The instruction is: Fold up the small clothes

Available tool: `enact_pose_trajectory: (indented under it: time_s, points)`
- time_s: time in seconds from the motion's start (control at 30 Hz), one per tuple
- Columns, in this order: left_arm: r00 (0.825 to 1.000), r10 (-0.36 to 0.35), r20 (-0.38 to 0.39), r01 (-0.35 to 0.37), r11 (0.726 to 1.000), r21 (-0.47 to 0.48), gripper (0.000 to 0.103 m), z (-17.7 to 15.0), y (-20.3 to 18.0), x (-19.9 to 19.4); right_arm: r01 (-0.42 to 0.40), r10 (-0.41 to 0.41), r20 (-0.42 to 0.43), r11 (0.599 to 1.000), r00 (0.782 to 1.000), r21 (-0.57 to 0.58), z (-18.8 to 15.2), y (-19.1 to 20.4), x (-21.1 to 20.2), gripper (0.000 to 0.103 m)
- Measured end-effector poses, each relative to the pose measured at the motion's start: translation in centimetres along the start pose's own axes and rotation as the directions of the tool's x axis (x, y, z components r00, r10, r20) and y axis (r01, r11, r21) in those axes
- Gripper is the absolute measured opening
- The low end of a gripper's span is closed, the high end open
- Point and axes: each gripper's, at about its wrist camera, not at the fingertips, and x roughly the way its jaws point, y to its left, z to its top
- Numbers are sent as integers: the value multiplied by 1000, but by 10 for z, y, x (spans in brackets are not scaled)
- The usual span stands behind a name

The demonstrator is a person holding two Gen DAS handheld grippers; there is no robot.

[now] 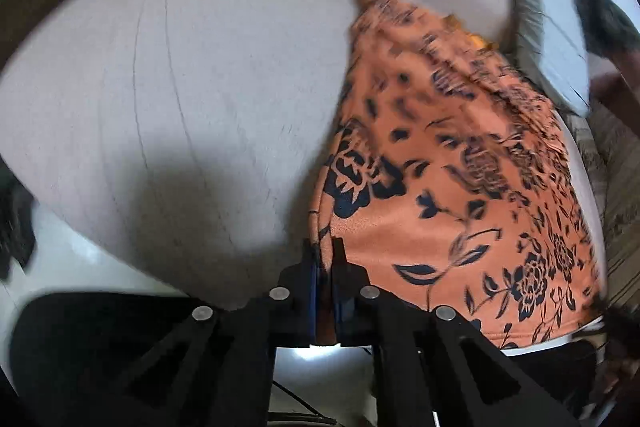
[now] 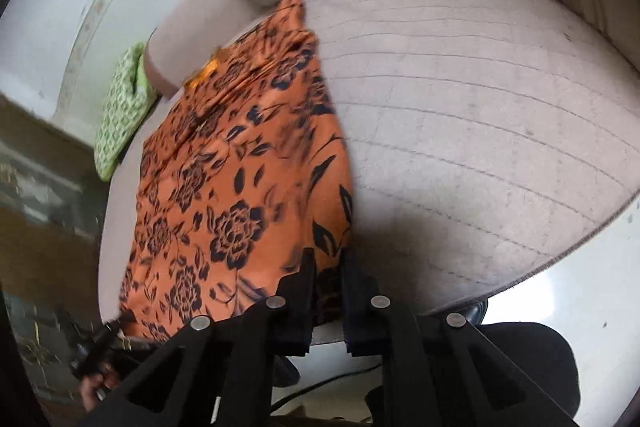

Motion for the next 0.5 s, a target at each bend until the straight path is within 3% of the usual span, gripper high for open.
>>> enact_pose_trajectory:
  time_s: [0.03,0.1,0.17,0.2,0.23,0.27,0.3,0.33,0.37,0.43,0.5]
  points:
    - [1000,-21,-2,21,999,-31,12,1,4,5,23,-22,-37,999,999,32,0,-11,10,15]
    - [998,-63,1,63,996,-67,27,3,8,0,-13,16,-44,998,999,56,-3,-16,13,22]
    - [996,-90,-12,89,993,-76,81,3,8,-1,-35,36,-16,999,999,24,-1,-10,9,50]
    - [998,-62,-13,61,994,-86,85,2,6,-2,-41,41,2,999,999,15,0,-7,7,76]
    - [999,-45,-3,44,996,-78,85,1,1,1,-39,39,12,999,999,2,3,-4,8,77]
    - [1000,-25,5,25,998,-56,74,1,-4,2,-37,38,6,999,999,-16,5,0,9,77]
    - [1000,18,17,-18,1000,-7,53,0,-10,2,-38,37,-32,998,999,-40,7,4,17,67]
    - [998,54,15,-54,998,22,12,1,-12,6,-36,33,-73,998,997,-44,8,5,26,31]
    - [1000,20,7,-20,999,44,6,2,-14,4,-33,29,-96,999,995,-39,7,4,29,19]
    - [1000,-2,-18,2,1000,30,5,6,-11,0,-70,66,-131,997,989,-31,10,4,32,10]
    - [999,-47,-24,47,999,-1,5,15,-9,-6,-137,134,-133,991,982,-9,11,5,23,9]
